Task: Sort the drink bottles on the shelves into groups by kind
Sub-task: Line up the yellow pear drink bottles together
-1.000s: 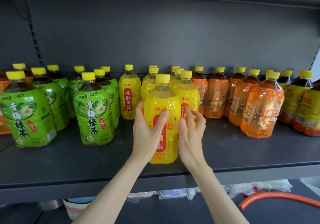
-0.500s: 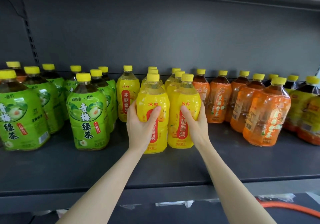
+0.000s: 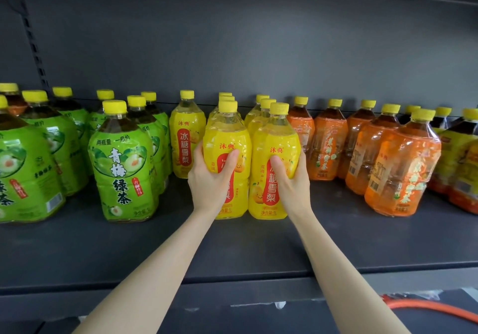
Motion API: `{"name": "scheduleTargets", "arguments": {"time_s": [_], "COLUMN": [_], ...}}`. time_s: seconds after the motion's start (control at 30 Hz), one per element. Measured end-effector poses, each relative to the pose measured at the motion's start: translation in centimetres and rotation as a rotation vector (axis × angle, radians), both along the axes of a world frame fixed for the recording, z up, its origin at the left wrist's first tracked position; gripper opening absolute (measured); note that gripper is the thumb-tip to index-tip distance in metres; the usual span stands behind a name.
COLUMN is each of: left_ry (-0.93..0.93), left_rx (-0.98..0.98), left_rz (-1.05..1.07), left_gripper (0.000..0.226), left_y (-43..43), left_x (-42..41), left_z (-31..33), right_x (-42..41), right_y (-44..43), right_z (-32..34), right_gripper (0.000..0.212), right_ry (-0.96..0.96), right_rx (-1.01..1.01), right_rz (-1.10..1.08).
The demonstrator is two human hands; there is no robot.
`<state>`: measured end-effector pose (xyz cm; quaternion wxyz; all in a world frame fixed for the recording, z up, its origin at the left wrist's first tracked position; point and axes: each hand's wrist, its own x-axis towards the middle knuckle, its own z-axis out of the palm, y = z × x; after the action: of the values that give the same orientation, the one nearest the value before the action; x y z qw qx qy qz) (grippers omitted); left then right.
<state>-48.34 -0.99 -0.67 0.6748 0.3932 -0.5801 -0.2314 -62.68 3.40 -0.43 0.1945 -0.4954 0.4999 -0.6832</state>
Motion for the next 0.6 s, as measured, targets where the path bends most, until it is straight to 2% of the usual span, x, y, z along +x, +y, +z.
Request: {"name": "scheduleTargets", "arguments": {"time_s": [0.1,0.27,0.4,0.6], "left_ry": [0.003,-0.025,-0.067,-0.195], "left_rx": [0.003,0.014,0.066,0.229], "left_rz": [-0.005,0.021,0.017,-0.085], "left_gripper": [0.099,0.088,0.090,0.086], "left_y": [-0.1,-0.1,0.3,2.1], "left_x": [0.1,0.1,0.3,1.6], "left_z": [-0.1,0.0,0.1,1.4], "right_x": [0.0,0.1,0.4,0.0], "right_y": [0.0,0.2,1.1,2.1], "right_z": [0.0,0.1,0.6,1.1], "right_gripper": [0.082,0.083,0.085,0.119], "right_ry": [0.001,0.010,0.045,0.215], "right_rx": [-0.001,0.007,0.046,0.222], "right_rz": [-0.002,0.000,-0.008,-0.100]}}
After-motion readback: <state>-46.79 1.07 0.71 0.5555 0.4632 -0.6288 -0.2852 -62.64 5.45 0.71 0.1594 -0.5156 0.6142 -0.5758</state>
